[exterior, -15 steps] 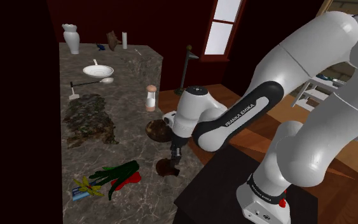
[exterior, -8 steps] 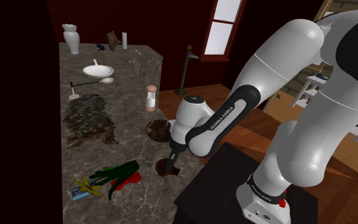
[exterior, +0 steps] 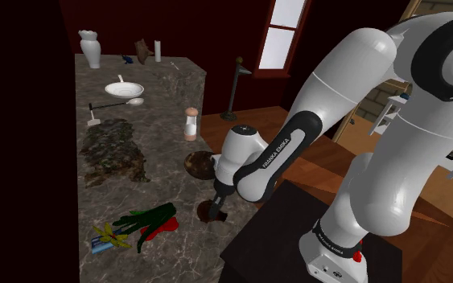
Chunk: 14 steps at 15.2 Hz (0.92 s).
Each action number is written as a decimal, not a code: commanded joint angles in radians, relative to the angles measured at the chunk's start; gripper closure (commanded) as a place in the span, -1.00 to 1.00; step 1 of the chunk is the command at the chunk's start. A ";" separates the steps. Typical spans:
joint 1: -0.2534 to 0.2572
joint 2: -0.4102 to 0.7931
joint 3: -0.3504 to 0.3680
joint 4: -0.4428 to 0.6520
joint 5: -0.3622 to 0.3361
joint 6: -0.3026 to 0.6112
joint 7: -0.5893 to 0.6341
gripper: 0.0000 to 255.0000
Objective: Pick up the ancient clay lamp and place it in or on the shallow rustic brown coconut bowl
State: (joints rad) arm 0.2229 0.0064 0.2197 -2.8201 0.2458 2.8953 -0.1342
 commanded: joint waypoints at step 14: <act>-0.012 -0.074 -0.013 -0.023 -0.082 -0.108 -0.033 -1.00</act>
State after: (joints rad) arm 0.2146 -0.0306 0.2105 -2.8302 0.1933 2.8357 -0.1522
